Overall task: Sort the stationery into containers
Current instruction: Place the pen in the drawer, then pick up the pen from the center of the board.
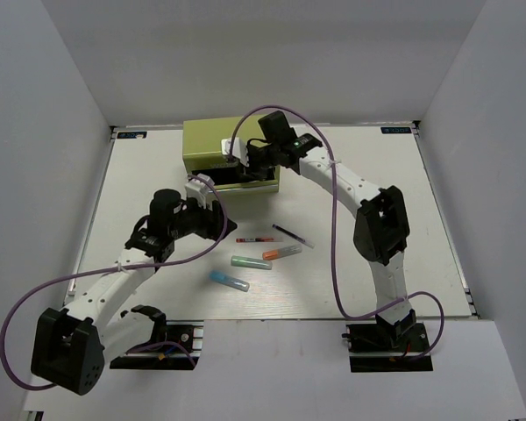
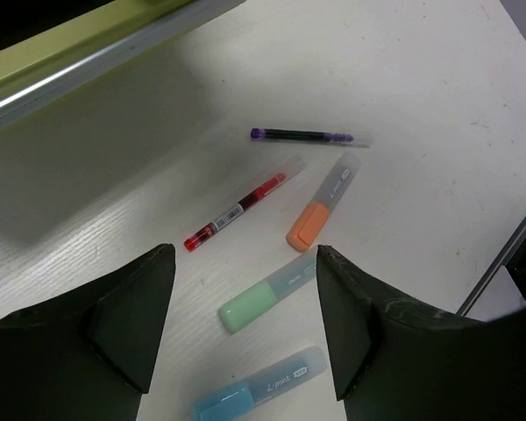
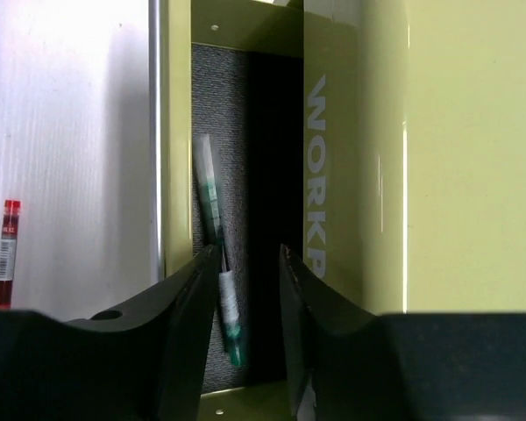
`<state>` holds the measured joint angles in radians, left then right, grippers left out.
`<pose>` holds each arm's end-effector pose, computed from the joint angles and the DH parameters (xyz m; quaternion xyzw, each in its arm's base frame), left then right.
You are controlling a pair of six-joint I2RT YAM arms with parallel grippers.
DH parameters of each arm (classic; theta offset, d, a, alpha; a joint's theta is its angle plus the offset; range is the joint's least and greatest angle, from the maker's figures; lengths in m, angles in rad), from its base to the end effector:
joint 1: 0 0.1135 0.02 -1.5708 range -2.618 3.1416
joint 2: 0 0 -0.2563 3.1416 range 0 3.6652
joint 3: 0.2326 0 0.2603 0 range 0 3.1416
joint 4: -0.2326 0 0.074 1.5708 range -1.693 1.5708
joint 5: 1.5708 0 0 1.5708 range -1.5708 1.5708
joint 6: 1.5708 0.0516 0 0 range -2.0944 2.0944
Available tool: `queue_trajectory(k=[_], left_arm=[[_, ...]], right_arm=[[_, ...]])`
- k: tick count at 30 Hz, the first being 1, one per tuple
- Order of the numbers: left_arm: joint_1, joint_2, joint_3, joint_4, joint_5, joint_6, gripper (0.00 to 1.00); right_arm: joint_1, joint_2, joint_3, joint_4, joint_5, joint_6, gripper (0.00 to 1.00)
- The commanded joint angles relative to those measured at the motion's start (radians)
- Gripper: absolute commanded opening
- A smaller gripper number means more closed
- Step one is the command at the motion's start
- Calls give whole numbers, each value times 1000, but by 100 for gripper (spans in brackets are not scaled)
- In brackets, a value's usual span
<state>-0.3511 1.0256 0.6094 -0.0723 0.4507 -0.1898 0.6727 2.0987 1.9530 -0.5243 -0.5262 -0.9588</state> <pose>0.2264 -0.1069 0.2286 0.1820 0.8235 -0.3187 0.4327 0.3760 0.3327 0.2838 -0.7106 0.5133 0.1718 0.4494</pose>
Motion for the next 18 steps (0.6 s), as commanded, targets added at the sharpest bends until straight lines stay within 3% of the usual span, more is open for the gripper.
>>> queue_trajectory(k=[1, 8, 12, 14, 18], left_arm=[[-6, 13, 1, 40, 48, 27, 75], [-35, 70, 33, 72, 85, 59, 74], [-69, 166, 93, 69, 104, 121, 58], [-98, 247, 137, 48, 105, 174, 49], [-150, 336, 196, -7, 62, 254, 49]], right_arm=[[-9, -100, -14, 17, -64, 40, 40], [-27, -207, -89, 13, -54, 135, 38], [-83, -336, -232, 38, -17, 210, 0], [-120, -408, -337, 8, -17, 192, 0], [-189, -514, -520, 26, -14, 221, 0]])
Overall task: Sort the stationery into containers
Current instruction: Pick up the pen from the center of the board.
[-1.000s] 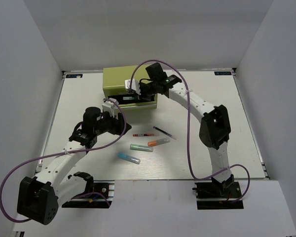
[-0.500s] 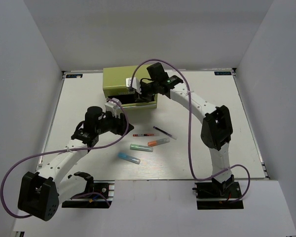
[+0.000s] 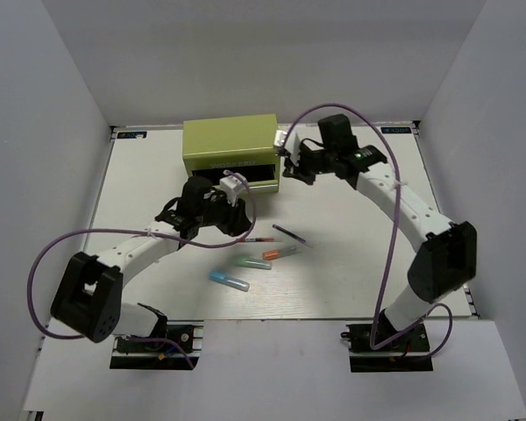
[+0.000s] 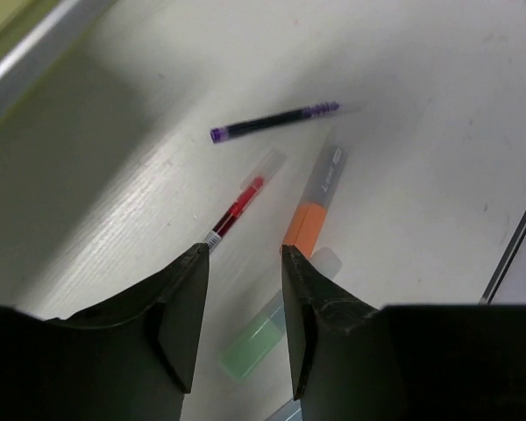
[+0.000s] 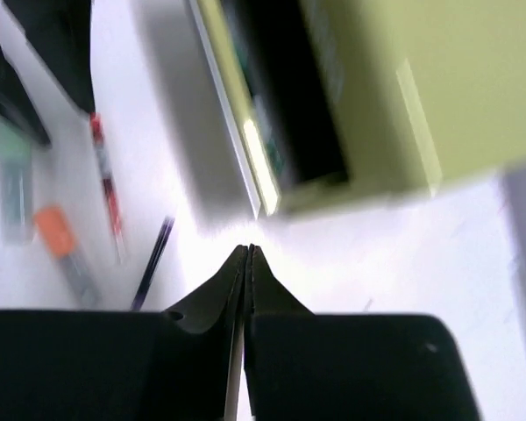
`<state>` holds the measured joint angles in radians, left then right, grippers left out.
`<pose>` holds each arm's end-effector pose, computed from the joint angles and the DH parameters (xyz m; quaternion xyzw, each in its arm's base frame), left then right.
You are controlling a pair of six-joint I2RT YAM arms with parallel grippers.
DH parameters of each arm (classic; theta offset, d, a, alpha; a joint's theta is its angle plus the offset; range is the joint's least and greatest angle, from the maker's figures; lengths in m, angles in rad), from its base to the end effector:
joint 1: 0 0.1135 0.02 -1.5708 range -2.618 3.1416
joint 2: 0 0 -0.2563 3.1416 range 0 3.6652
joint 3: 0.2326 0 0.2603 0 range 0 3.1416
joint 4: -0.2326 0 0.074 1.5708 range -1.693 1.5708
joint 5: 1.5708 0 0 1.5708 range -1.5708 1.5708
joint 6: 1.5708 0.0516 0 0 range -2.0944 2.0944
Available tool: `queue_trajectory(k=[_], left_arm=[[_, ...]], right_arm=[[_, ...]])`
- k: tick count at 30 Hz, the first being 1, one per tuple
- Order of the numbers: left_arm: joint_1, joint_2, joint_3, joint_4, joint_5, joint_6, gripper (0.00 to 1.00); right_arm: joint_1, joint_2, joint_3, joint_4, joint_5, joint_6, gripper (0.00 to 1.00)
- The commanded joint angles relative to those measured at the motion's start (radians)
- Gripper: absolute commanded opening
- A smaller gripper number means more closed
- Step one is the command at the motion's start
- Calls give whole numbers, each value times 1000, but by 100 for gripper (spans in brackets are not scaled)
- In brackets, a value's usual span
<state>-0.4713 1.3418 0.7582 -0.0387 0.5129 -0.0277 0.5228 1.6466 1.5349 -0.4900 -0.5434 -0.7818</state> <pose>0.2584 -0.1601 0.2043 0.3023 0.8140 -0.3277 0.3723 0.3291 0.2205 0.3336 -0.6168 0.6015 0.1775 0.4756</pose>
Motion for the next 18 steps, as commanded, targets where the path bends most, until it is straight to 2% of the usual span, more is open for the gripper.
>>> queue_trajectory(k=[1, 3, 4, 7, 13, 18], left_arm=[[-39, 34, 67, -64, -1, 107, 49], [-70, 74, 85, -87, -33, 153, 52], [-81, 89, 99, -108, -42, 169, 53], [-121, 154, 127, -131, -83, 204, 57], [-181, 263, 184, -132, -215, 247, 65], [-191, 361, 248, -168, -304, 288, 65]], right_arm=[[-68, -80, -158, 11, 6, 64, 2], [-87, -137, -254, 34, 7, 87, 10], [-110, -163, -272, 47, 5, 98, 19], [-144, -202, -337, 62, -9, 116, 31], [-184, -234, -378, 62, -44, 142, 38], [-205, -252, -417, 59, -70, 147, 41]])
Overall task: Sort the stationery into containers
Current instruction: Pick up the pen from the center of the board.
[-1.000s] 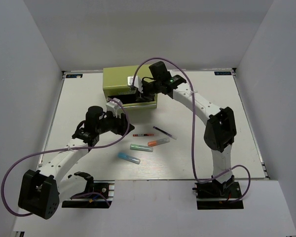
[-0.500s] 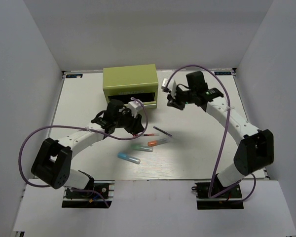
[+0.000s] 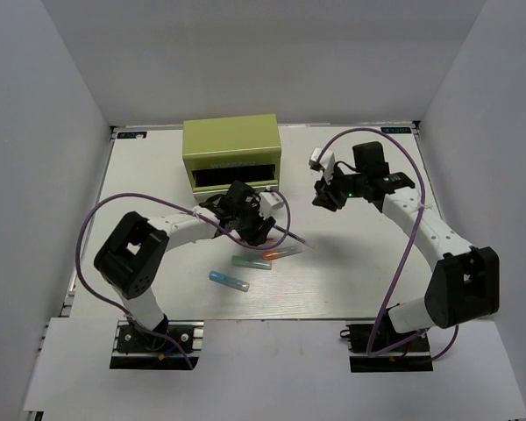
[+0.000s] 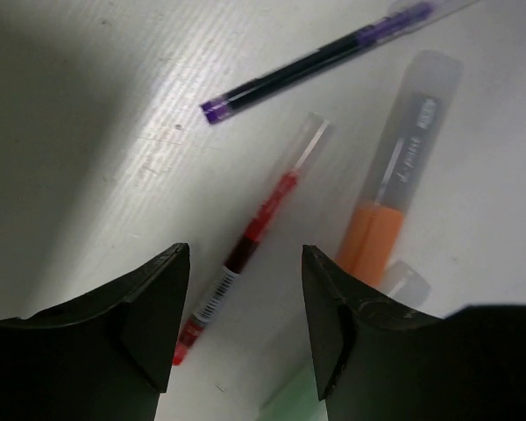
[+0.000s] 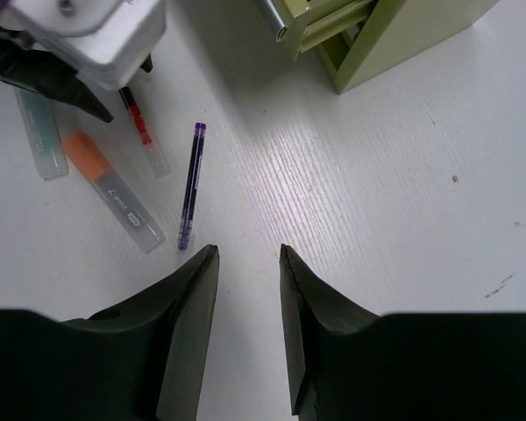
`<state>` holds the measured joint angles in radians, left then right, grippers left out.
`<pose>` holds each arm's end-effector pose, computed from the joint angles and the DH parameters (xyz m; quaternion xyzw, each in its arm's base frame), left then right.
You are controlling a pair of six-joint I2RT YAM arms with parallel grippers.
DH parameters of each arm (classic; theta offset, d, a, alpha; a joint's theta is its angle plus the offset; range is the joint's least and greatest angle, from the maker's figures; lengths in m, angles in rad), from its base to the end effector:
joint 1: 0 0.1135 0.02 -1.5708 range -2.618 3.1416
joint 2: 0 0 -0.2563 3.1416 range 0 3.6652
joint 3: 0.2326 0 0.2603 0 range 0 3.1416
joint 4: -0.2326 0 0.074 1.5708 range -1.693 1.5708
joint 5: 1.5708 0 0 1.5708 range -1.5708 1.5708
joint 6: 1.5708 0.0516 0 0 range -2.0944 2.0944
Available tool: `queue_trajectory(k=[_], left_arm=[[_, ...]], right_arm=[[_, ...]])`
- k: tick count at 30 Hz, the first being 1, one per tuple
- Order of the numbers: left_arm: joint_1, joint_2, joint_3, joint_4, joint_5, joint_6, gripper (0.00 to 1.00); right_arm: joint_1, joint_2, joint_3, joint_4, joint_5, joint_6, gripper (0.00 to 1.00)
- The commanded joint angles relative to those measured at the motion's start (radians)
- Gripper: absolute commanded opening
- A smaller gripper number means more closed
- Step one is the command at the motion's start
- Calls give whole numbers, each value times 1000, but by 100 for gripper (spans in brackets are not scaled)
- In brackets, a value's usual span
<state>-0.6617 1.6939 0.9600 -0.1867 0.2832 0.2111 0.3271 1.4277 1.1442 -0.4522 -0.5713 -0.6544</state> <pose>0.2708 -0.2292 0.1444 0.4374 0.8312 -0.2010 0.2783 0.3040 0.1326 0.2751 -0.5141 0.7197 0.1907 0.4259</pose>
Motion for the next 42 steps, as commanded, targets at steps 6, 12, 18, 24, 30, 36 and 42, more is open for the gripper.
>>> queue_trajectory(k=[6, 12, 18, 24, 30, 36, 42], left_arm=[[-10, 58, 69, -49, -93, 71, 62], [-29, 58, 25, -59, -105, 71, 60], [-48, 87, 16, -77, -124, 71, 46], [-49, 110, 3, -96, -142, 53, 13], [-49, 0, 3, -68, -153, 2, 0], [-49, -181, 71, -59, -84, -9, 0], [-22, -329, 62, 1, -70, 63, 0]], right_arm=[[-22, -52, -47, 36, -64, 27, 42], [-23, -58, -66, 46, -75, 41, 43], [-28, -56, -69, 56, -84, 45, 45], [-22, -65, -96, 52, -67, 36, 45], [-23, -67, -138, 75, -35, 48, 90], [-26, -64, -159, 110, -33, 70, 85], [-30, -39, -164, 109, -62, 59, 28]])
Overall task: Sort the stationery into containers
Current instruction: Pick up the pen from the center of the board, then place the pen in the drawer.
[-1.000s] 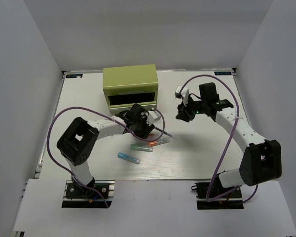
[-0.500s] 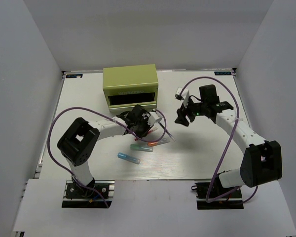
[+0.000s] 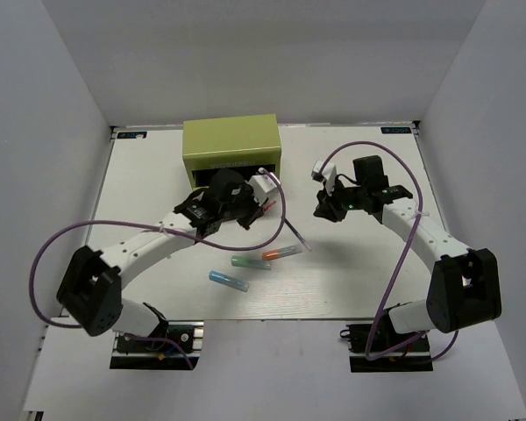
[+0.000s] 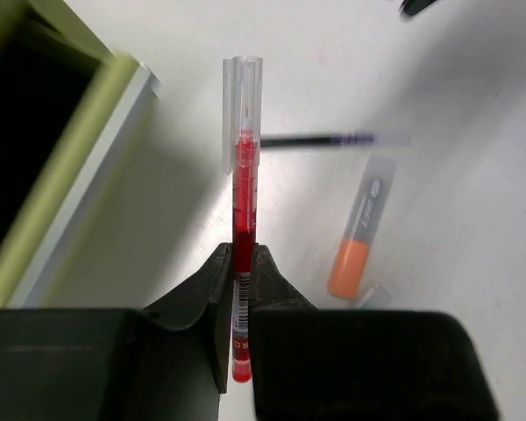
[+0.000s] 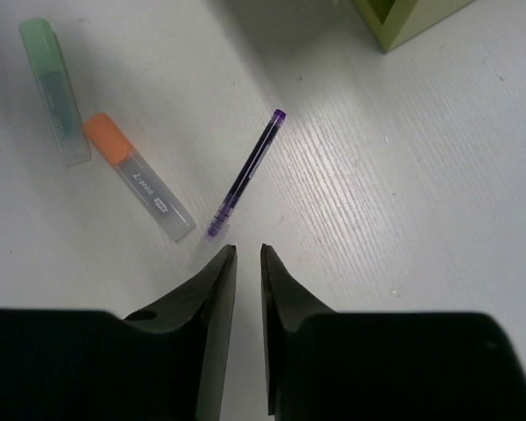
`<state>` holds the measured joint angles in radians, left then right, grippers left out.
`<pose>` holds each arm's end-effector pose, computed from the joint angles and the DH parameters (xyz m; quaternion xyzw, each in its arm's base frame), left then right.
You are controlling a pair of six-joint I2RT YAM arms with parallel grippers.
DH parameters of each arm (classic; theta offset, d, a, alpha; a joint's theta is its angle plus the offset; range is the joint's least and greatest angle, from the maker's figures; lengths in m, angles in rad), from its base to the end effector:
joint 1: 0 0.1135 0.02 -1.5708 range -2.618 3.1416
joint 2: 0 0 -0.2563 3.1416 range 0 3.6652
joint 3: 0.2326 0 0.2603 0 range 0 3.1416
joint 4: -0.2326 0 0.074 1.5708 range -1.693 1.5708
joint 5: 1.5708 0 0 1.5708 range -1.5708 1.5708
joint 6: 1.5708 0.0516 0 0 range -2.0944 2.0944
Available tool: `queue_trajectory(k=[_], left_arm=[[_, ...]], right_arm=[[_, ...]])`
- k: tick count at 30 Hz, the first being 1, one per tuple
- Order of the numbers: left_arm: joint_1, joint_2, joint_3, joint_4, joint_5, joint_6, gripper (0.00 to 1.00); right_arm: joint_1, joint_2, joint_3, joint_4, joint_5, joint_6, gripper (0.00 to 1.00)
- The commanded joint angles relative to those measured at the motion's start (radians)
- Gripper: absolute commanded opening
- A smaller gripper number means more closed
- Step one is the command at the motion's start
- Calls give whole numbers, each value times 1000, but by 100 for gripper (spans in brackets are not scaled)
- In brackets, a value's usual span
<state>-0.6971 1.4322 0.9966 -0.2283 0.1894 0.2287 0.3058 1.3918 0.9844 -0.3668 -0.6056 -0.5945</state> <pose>0.2527 -0.2243 0.2380 0.4367 0.7822 -0.1839 0.4045 0.2905 0.1225 0.2390 -0.4869 0.7418 0.2187 0.4059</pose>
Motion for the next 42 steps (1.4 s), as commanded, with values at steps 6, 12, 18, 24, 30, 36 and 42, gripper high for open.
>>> queue_trajectory(k=[6, 12, 18, 24, 30, 36, 42], left_arm=[[22, -29, 100, 32, -5, 181, 0], [54, -16, 140, 87, -84, 371, 0], [125, 45, 214, 64, -128, 503, 0], [182, 115, 246, 64, -110, 551, 0], [217, 175, 280, 38, -73, 560, 0], [226, 175, 271, 47, -73, 560, 11], [226, 102, 205, 136, -93, 537, 65]], right_arm=[[-7, 12, 3, 20, -37, -17, 12], [-5, 0, 3, 9, -40, -47, 15], [-4, -4, -9, 23, -42, -50, 28], [-4, 0, -10, 31, -34, -50, 62], [-2, -13, -24, 37, -23, -48, 82], [0, -17, -36, 46, -19, -44, 90], [6, 9, -21, 39, -57, -47, 90]])
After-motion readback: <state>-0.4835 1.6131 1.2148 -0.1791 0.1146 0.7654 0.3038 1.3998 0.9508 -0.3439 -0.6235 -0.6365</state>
